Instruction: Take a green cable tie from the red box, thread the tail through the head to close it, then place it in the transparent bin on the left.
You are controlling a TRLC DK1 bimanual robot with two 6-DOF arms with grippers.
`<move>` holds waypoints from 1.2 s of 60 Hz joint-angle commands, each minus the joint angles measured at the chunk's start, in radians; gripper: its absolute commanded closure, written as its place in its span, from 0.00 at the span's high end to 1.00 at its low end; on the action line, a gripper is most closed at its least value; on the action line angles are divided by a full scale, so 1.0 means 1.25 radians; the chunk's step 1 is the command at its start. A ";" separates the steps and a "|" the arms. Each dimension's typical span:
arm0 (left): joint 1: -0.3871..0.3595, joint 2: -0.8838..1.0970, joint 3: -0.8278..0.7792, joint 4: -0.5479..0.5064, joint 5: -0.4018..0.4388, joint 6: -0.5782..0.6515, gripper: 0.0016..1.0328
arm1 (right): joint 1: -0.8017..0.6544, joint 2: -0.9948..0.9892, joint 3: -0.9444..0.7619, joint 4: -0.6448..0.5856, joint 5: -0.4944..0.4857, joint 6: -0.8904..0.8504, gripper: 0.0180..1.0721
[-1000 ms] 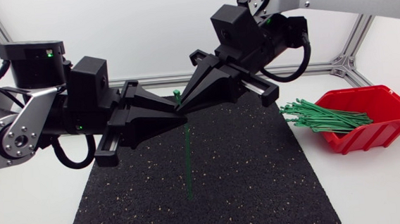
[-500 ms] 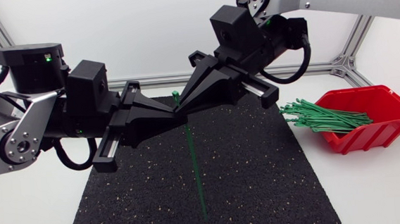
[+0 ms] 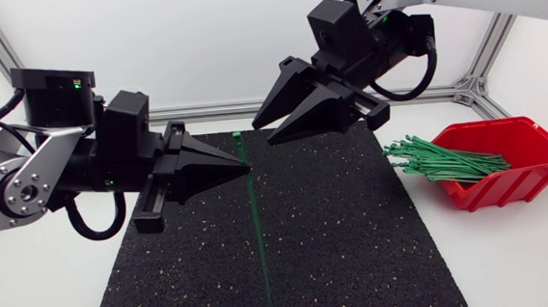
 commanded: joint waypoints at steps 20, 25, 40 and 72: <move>-0.025 0.012 0.093 -0.121 -0.134 0.123 0.03 | 0.011 -0.043 -0.130 0.459 0.205 0.392 0.51; -0.023 0.016 0.128 -0.159 -0.150 0.123 0.03 | 0.017 -0.083 -0.181 0.547 0.251 0.452 0.51; -0.018 0.088 0.255 -0.302 -0.155 0.092 0.03 | 0.027 -0.186 -0.303 0.723 0.357 0.646 0.51; 0.034 0.174 0.393 -0.336 -0.036 -0.110 0.03 | -0.017 -0.280 -0.401 0.798 0.208 0.919 0.51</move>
